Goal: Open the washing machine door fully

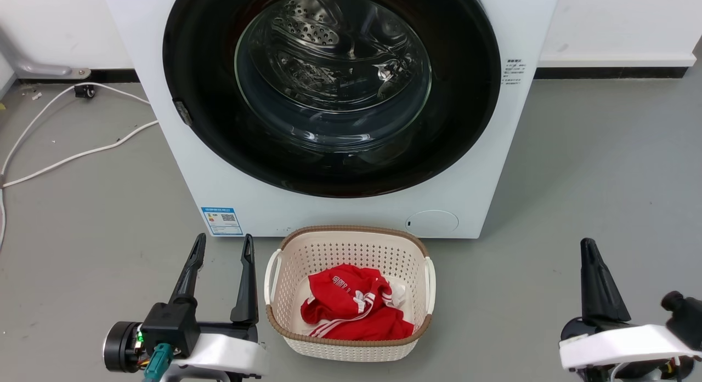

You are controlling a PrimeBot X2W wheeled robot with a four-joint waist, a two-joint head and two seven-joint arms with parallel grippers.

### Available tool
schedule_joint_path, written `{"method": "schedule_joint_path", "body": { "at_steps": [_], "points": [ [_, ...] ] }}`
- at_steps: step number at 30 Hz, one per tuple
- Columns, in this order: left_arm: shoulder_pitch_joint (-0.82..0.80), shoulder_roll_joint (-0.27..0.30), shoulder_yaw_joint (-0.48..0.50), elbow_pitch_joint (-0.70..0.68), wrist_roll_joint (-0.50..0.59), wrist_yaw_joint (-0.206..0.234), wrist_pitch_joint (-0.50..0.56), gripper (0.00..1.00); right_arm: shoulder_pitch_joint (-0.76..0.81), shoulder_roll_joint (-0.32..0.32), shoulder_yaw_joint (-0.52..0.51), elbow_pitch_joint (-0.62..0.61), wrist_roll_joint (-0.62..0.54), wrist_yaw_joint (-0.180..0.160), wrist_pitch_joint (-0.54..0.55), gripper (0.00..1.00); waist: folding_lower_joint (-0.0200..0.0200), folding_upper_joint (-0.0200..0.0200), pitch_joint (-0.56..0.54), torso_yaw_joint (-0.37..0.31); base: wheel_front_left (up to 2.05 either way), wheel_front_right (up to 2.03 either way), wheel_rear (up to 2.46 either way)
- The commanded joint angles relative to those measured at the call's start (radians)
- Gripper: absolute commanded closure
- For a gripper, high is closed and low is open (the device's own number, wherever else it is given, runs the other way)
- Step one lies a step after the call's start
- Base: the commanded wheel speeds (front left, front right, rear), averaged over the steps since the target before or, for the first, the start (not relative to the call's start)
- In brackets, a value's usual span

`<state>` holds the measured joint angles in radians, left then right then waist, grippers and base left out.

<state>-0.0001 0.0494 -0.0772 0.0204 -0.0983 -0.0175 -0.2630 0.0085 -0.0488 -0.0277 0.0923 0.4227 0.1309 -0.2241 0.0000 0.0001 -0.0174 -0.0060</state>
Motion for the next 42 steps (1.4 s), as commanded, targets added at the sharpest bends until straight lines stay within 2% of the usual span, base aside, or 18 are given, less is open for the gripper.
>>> {"method": "schedule_joint_path", "body": {
  "at_steps": [1,3,7,10,12,13,20,28,36,42],
  "points": [
    [-0.001,0.002,0.002,0.001,0.007,0.001,-0.003,0.00,-0.021,-0.003,0.007,0.015,0.110,0.000,-0.018,1.00,0.0000,-0.0001,0.000,0.000,0.00,0.00,0.00],
    [-0.002,0.002,0.002,0.001,0.007,0.001,-0.003,0.00,-0.033,-0.002,0.020,0.032,0.261,0.000,-0.027,1.00,0.0000,-0.0001,0.000,0.000,0.00,0.00,0.00],
    [-0.005,0.002,0.002,0.003,0.003,0.003,-0.003,0.00,-0.072,-0.003,0.046,0.048,0.678,0.000,-0.039,1.00,0.0000,-0.0001,0.000,-0.001,0.00,0.00,0.00],
    [-0.007,0.002,0.005,0.001,0.001,0.005,-0.003,0.00,-0.116,-0.003,0.026,0.050,0.896,0.000,-0.040,1.00,0.0000,-0.0001,0.003,-0.005,0.00,0.00,0.00],
    [-0.008,0.002,0.006,0.000,0.001,0.005,-0.003,0.00,-0.151,-0.003,0.005,0.062,0.976,0.000,-0.040,1.00,0.0000,-0.0001,0.006,-0.009,0.00,0.00,0.00],
    [-0.011,0.002,0.008,-0.003,0.001,0.003,-0.003,0.00,-0.219,-0.002,-0.023,0.099,1.043,0.000,-0.041,1.00,0.0000,-0.0001,0.012,-0.011,0.00,0.00,0.00],
    [-0.023,0.001,0.017,-0.013,0.004,-0.002,-0.003,0.00,-0.401,-0.020,-0.073,0.208,1.119,0.000,-0.007,1.00,0.0000,-0.0001,0.042,-0.019,0.00,0.00,0.00],
    [-0.054,0.002,0.013,-0.017,-0.002,-0.017,-0.003,0.00,-0.730,-0.133,-0.059,0.489,1.110,0.000,0.108,1.00,0.0000,-0.0001,0.088,-0.008,0.00,0.00,0.00],
    [-0.078,0.001,0.009,-0.021,0.005,-0.030,-0.003,0.00,-1.069,-0.215,0.039,0.775,1.031,0.000,0.290,1.00,0.0000,-0.0001,0.131,0.012,0.00,0.00,0.00],
    [-0.100,0.001,0.017,-0.040,0.018,-0.042,-0.003,0.00,-1.291,-0.220,0.149,0.962,0.917,0.000,0.439,1.00,0.0000,-0.0001,0.186,0.016,0.00,0.00,0.00]
  ]
}}
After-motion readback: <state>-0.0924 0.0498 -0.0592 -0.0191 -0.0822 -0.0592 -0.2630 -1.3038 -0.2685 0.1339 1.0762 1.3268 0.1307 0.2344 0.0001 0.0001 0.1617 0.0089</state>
